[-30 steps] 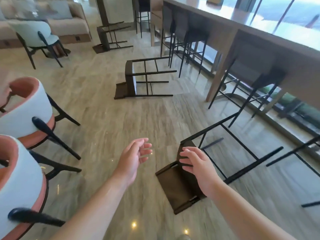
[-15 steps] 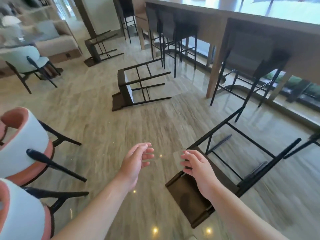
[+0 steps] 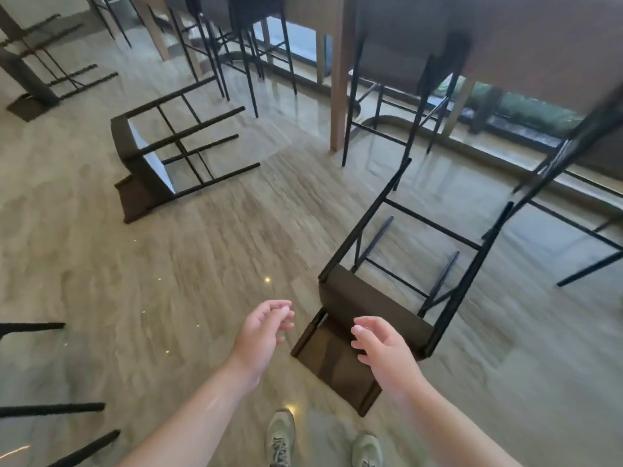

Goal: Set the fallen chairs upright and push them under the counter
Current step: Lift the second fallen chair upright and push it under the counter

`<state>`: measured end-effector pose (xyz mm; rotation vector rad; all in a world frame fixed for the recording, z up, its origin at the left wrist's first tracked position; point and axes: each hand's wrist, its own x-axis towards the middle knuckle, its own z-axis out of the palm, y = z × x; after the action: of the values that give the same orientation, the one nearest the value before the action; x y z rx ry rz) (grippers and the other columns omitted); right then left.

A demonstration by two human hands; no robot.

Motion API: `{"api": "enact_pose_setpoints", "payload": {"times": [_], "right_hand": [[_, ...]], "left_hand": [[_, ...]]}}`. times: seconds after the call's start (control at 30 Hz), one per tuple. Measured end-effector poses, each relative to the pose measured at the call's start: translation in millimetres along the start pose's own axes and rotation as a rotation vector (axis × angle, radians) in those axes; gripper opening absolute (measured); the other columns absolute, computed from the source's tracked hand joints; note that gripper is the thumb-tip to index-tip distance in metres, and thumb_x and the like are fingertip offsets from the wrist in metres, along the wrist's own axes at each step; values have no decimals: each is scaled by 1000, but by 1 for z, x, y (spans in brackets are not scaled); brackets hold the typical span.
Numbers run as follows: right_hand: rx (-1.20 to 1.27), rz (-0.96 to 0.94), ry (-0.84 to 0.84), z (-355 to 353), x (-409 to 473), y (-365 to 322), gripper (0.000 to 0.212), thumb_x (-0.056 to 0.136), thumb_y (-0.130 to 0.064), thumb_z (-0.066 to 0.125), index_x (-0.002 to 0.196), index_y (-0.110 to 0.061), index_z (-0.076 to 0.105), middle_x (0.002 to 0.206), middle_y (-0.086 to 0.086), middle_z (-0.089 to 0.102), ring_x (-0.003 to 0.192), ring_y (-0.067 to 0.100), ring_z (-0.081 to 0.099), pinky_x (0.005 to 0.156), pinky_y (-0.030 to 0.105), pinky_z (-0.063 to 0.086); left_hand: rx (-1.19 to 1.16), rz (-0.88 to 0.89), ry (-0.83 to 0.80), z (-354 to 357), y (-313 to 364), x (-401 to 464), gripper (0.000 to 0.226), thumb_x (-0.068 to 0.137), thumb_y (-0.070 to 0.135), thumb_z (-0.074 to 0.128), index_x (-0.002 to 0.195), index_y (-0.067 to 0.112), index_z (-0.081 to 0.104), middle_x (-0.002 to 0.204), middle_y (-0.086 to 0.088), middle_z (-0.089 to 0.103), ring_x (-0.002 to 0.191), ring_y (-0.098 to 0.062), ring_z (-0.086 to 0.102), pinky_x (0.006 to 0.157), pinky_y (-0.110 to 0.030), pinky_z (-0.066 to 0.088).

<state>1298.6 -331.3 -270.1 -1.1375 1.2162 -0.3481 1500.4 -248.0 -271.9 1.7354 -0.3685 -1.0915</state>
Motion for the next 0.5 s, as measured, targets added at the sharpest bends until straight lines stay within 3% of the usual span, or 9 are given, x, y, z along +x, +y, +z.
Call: {"api": "enact_pose_setpoints", "payload": {"times": [0.3,0.5], "right_hand": [[22,71,143,23,85,80,14,95,-33,58,106,-35,65,104,-12,69,96,6,66,93,37,53],[6,102,136,32,177,206,11,94,-35,58,101,-37,66,94,-16,70,93,5,66,91,37,54]], "left_hand": [[79,-53,-159,21,-76,122,17,99,25,53,105,23,69,93,7,72,90,-11,66,74,-25,49],[152,-62,-176,43,-191,199,16,98,22,53,105,22,68,95,4,71,85,-9,65,69,-21,50]]}}
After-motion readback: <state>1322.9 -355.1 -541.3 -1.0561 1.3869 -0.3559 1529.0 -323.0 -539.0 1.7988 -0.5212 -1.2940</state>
